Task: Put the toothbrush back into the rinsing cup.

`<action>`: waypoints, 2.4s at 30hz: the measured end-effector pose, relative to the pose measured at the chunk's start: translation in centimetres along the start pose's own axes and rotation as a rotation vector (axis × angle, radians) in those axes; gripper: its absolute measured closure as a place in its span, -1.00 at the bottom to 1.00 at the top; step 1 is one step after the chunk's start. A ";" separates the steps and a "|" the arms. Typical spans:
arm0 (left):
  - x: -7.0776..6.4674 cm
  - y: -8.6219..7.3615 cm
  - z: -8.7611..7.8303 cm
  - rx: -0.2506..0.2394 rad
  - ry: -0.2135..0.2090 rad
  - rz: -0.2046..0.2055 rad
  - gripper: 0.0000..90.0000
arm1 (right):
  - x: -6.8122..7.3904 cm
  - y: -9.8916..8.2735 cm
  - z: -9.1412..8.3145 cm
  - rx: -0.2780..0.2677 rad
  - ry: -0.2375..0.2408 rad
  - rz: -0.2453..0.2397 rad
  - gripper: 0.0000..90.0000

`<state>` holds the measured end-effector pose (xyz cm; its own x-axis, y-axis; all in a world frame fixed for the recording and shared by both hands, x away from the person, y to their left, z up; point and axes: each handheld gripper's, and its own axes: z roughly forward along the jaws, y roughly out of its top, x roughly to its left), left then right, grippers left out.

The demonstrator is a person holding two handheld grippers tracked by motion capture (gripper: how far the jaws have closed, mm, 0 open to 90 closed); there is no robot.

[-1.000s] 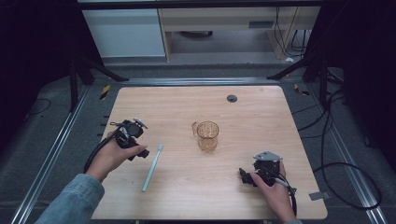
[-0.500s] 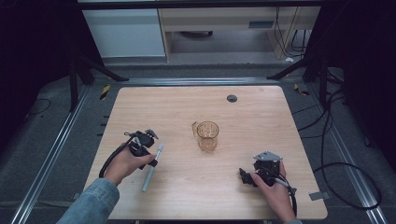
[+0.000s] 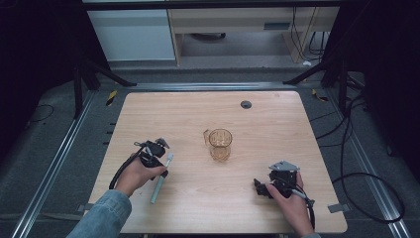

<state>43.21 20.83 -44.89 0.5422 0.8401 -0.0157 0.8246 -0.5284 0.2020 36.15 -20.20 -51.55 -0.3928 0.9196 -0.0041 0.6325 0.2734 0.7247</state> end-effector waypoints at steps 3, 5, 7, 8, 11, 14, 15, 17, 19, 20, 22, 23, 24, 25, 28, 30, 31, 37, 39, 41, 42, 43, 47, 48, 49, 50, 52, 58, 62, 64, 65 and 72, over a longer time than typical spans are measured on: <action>0.0 0.0 0.3 0.013 -0.003 -0.005 0.22 | 0.0 0.0 0.0 0.000 0.000 -0.001 -0.99; 0.1 0.0 0.5 0.017 -0.003 -0.005 0.23 | 0.0 0.0 0.0 -0.001 0.001 -0.002 -0.99; 0.1 0.0 0.6 0.017 -0.005 -0.011 0.25 | 0.0 0.0 0.0 -0.001 0.003 -0.002 -0.99; 0.2 0.0 0.7 0.017 -0.006 -0.012 0.27 | 0.0 0.0 0.0 -0.001 0.003 -0.003 -0.99; 0.3 0.1 0.8 0.021 -0.008 -0.016 0.30 | 0.0 0.0 0.0 -0.001 0.003 -0.003 -0.99; 0.3 0.2 1.0 0.020 -0.014 -0.024 0.32 | 0.0 0.0 0.0 0.000 0.002 -0.004 -0.99; 0.3 0.2 1.0 0.022 -0.017 -0.028 0.32 | 0.0 0.0 0.0 0.000 0.002 -0.003 -0.99; 0.1 0.3 1.1 0.025 -0.017 -0.024 0.33 | 0.0 0.0 0.0 0.000 0.002 -0.003 -0.99; 0.1 0.4 1.2 0.028 -0.019 -0.025 0.34 | 0.0 0.0 0.0 0.000 0.003 -0.004 -0.99; 0.0 0.4 1.2 0.028 -0.020 -0.026 0.34 | 0.0 0.0 0.0 0.000 0.003 -0.004 -0.99; 0.0 0.5 1.2 0.026 -0.019 -0.028 0.34 | 0.0 0.0 0.0 0.000 0.003 -0.004 -0.99; 0.0 0.6 1.2 0.027 -0.018 -0.027 0.34 | 0.0 0.0 0.0 0.000 0.003 -0.004 -0.99; 0.0 0.6 1.2 0.027 -0.018 -0.027 0.34 | 0.0 0.0 0.0 0.000 0.003 -0.004 -0.99; -0.1 0.6 1.3 0.029 -0.017 -0.030 0.34 | 0.0 0.0 0.0 0.001 0.004 0.000 -0.99; 0.0 0.7 1.4 0.029 -0.014 -0.034 0.35 | 0.0 0.0 0.0 0.001 0.005 -0.001 -0.99; 0.0 0.7 1.4 0.031 -0.010 -0.034 0.35 | 0.0 0.0 0.0 0.001 0.005 -0.002 -0.99; 0.0 0.7 1.4 0.030 -0.008 -0.037 0.35 | 0.0 0.0 0.0 0.001 0.005 -0.002 -0.99; 0.0 0.8 1.5 0.038 -0.013 -0.040 0.35 | 0.0 0.0 -0.1 0.001 0.007 -0.002 -0.99; 0.0 0.8 1.6 0.039 -0.008 -0.041 0.36 | 0.0 -0.1 -0.1 0.001 0.008 -0.003 -0.99; 0.0 0.7 1.6 0.041 -0.008 -0.039 0.36 | 0.0 -0.1 -0.1 0.001 0.008 -0.003 -0.99; 0.0 0.7 1.7 0.047 -0.003 -0.036 0.36 | 0.0 -0.1 -0.1 0.001 0.006 -0.003 -0.99; 0.0 0.8 1.7 0.047 -0.002 -0.036 0.36 | 0.0 -0.1 -0.1 0.001 0.006 -0.003 -0.99; -0.1 0.8 1.7 0.050 0.003 -0.034 0.40 | 0.0 -0.1 -0.1 0.001 0.008 -0.003 -0.99; -0.2 0.8 1.7 0.050 0.007 -0.031 0.40 | 0.0 0.0 -0.1 0.003 0.011 0.004 -0.99; -0.2 0.8 1.7 0.050 0.013 -0.027 0.43 | 0.1 0.0 -0.1 0.004 0.012 0.006 -0.99; -0.2 0.8 1.7 0.050 0.013 -0.027 0.45 | 0.0 -0.1 -0.1 0.001 0.008 -0.002 -0.99; -0.1 0.8 1.7 0.052 0.021 -0.021 0.47 | 0.1 0.0 -0.1 0.004 0.011 0.005 -0.99; -0.1 0.9 1.7 0.052 0.033 -0.015 0.58 | 0.0 -0.1 -0.1 0.003 0.011 0.002 -0.99; -0.2 0.9 1.7 0.047 0.036 -0.011 0.69 | 0.0 -0.1 -0.1 0.003 0.009 0.000 -0.99; -0.3 1.0 1.7 0.048 0.038 0.000 0.72 | 0.0 -0.1 -0.1 0.003 0.009 0.000 -0.99; -0.4 1.0 1.7 0.046 0.040 0.004 0.73 | 0.0 -0.1 -0.1 0.005 0.009 0.000 -0.99; -0.4 0.9 1.7 0.045 0.039 0.022 0.74 | 0.0 -0.1 -0.1 0.005 0.009 -0.001 -0.99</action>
<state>44.04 19.80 -46.38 0.5539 0.8322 0.0269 0.8196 -0.5507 0.1579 36.00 -20.22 -51.50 -0.3989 0.9170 0.0014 0.6354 0.2753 0.7215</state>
